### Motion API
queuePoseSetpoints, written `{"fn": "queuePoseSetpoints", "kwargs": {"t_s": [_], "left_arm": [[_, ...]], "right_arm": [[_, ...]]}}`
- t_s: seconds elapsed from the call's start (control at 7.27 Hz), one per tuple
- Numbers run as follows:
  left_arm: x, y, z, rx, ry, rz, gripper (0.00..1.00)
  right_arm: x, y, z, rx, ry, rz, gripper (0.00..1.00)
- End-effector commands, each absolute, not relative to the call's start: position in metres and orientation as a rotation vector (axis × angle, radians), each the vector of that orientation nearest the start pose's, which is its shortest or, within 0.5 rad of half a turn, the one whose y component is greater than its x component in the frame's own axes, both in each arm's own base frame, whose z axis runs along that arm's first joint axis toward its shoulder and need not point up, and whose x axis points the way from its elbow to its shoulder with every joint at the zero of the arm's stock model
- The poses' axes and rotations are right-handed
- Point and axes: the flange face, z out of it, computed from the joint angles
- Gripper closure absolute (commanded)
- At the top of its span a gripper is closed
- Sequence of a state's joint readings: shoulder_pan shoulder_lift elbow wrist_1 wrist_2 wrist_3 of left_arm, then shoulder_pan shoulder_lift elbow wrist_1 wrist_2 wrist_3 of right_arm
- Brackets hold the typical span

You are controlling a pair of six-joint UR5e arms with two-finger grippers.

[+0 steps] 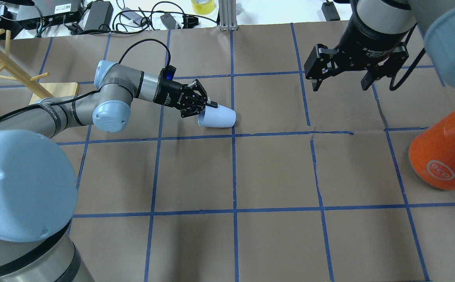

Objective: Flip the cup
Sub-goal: 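Lift the cup with the left gripper and rotate it upright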

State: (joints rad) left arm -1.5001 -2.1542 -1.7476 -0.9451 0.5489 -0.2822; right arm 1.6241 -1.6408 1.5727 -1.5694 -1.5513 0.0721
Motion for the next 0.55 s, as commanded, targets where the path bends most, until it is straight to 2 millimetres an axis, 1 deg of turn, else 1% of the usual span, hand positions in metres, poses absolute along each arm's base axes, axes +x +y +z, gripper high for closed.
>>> {"fn": "queuePoseSetpoints", "kwargs": {"t_s": [0.0,0.14,0.28,0.41], "left_arm": [[-0.172,-0.629,0.224,0.542,-2.196,-0.184,1.0],[-0.169,-0.623,0.24,0.547,-2.294,-0.135,1.0],[-0.164,-0.621,0.251,0.531,-2.425,-0.061,1.0],[-0.157,-0.62,0.265,0.5,-2.504,0.001,1.0]], "right_arm": [[0.159,-0.46,0.52,0.03,3.116,-0.101,0.0],[0.16,-0.46,0.521,0.028,3.116,-0.103,0.0],[0.16,-0.459,0.52,0.028,3.116,-0.101,0.0],[0.16,-0.459,0.52,0.028,3.116,-0.101,0.0]]}}
